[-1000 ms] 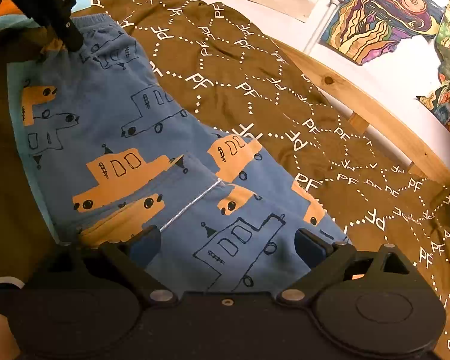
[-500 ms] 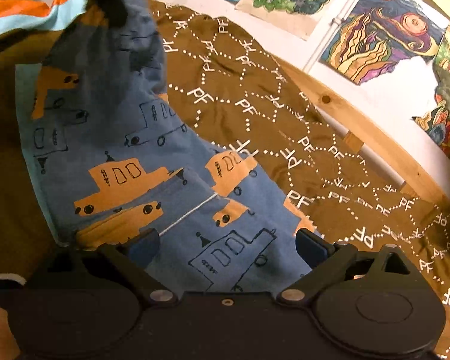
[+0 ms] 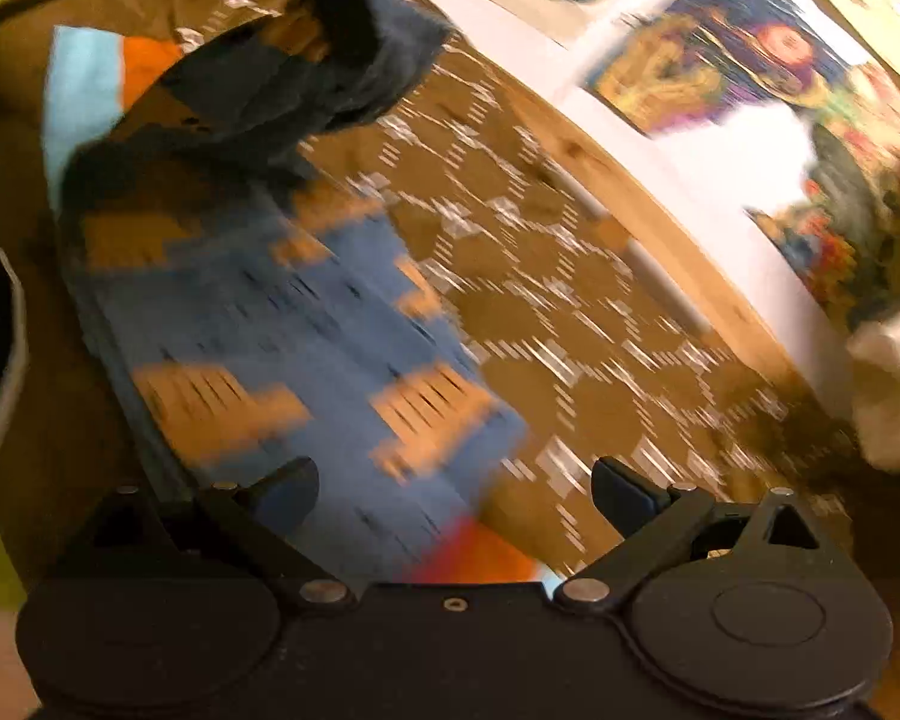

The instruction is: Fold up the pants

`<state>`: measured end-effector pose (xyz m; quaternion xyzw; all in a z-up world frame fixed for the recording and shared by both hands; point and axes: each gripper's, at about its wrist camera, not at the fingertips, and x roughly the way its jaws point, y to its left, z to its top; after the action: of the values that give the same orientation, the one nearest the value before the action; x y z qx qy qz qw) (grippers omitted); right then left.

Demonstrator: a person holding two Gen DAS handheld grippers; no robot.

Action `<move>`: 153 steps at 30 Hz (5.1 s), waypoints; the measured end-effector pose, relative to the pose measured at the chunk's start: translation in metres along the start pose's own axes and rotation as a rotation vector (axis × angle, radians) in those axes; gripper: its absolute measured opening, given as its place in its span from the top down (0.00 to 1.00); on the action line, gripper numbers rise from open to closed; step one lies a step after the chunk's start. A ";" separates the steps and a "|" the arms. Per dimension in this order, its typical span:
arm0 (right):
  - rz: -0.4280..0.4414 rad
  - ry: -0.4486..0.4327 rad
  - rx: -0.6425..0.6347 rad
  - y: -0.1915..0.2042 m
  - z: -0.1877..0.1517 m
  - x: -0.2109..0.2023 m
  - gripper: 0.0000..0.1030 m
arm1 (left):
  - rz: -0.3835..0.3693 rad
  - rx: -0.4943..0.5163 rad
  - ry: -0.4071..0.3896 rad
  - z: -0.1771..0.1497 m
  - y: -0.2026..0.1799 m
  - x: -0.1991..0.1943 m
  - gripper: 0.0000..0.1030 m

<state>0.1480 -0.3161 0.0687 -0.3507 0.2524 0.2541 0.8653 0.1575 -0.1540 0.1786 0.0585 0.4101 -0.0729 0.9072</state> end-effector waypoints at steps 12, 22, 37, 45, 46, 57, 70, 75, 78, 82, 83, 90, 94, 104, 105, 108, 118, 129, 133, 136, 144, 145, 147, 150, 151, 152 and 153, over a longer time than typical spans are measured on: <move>-0.120 0.079 0.229 -0.050 -0.048 0.006 0.05 | -0.113 0.165 0.070 -0.055 -0.059 0.057 0.47; 0.045 -0.097 0.371 -0.064 -0.028 0.012 0.03 | -0.064 0.291 0.080 -0.086 -0.067 0.056 0.43; 0.565 0.014 0.747 -0.091 0.004 0.083 0.35 | -0.095 0.281 0.104 -0.084 -0.064 0.068 0.81; 0.620 0.033 0.818 -0.092 0.001 0.093 0.73 | -0.100 0.237 0.096 -0.082 -0.059 0.066 0.94; 0.614 0.031 0.820 -0.091 0.001 0.092 0.76 | -0.102 0.235 0.090 -0.082 -0.059 0.063 0.95; 0.607 -0.016 0.891 -0.116 -0.004 0.059 0.92 | -0.151 0.227 -0.004 -0.069 -0.070 0.028 0.95; 0.542 0.067 0.904 -0.120 -0.039 0.053 0.92 | -0.187 0.335 0.023 -0.083 -0.102 0.045 0.95; 0.537 0.092 0.900 -0.114 -0.046 0.058 0.92 | -0.197 0.336 0.036 -0.094 -0.101 0.057 0.95; 0.525 0.091 0.880 -0.113 -0.045 0.056 0.92 | -0.208 0.308 0.024 -0.096 -0.096 0.056 0.95; 0.508 0.082 0.880 -0.116 -0.043 0.048 0.92 | -0.229 0.274 -0.026 -0.095 -0.090 0.045 0.95; 0.504 0.082 0.875 -0.117 -0.042 0.046 0.92 | -0.225 0.285 -0.022 -0.095 -0.090 0.046 0.95; 0.418 0.136 0.772 -0.110 -0.043 0.042 0.51 | -0.313 0.190 -0.010 -0.095 -0.067 0.034 0.84; 0.319 0.065 0.662 -0.113 -0.034 0.022 0.27 | -0.338 -0.068 -0.054 -0.096 -0.014 0.012 0.79; 0.392 0.120 0.444 -0.042 0.008 0.018 0.32 | -0.244 -0.235 0.097 -0.123 0.036 0.032 0.67; 0.360 0.154 0.403 -0.032 0.005 0.016 0.32 | -0.250 -0.235 0.098 -0.124 0.038 0.031 0.67; 0.359 0.179 0.435 -0.028 -0.009 0.014 0.32 | -0.256 -0.212 0.107 -0.124 0.038 0.029 0.65; 0.363 0.092 0.417 -0.074 0.033 0.028 0.24 | -0.268 -0.105 0.075 -0.096 0.018 0.027 0.38; 0.538 0.147 0.261 -0.079 0.062 0.122 0.22 | -0.255 0.003 0.111 -0.092 -0.001 0.048 0.30; 0.427 0.133 0.169 -0.070 0.058 0.128 0.14 | -0.251 0.028 0.121 -0.097 -0.005 0.048 0.29; 0.381 0.103 0.190 -0.074 0.054 0.124 0.11 | -0.247 0.043 0.121 -0.099 -0.008 0.047 0.28; 0.336 0.023 0.304 -0.097 0.052 0.082 0.17 | -0.242 0.057 0.124 -0.102 -0.015 0.046 0.22; 0.360 0.024 0.303 -0.095 0.052 0.077 0.16 | -0.245 0.060 0.125 -0.102 -0.016 0.046 0.22; 0.378 0.043 0.258 -0.085 0.050 0.071 0.16 | -0.247 0.068 0.127 -0.104 -0.018 0.045 0.20; 0.316 0.111 0.149 -0.065 0.042 0.078 0.17 | -0.242 0.097 0.126 -0.106 -0.023 0.044 0.20; 0.274 0.124 0.135 -0.063 0.038 0.081 0.17 | -0.242 0.108 0.126 -0.108 -0.025 0.043 0.20; 0.242 0.127 0.149 -0.065 0.035 0.083 0.16 | -0.240 0.115 0.126 -0.108 -0.026 0.043 0.19; 0.229 0.129 0.183 -0.069 0.033 0.084 0.16 | -0.235 0.122 0.125 -0.109 -0.027 0.042 0.19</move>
<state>0.2615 -0.3130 0.0709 -0.2551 0.3678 0.3038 0.8411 0.0999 -0.1662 0.0740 0.0696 0.4645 -0.1998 0.8599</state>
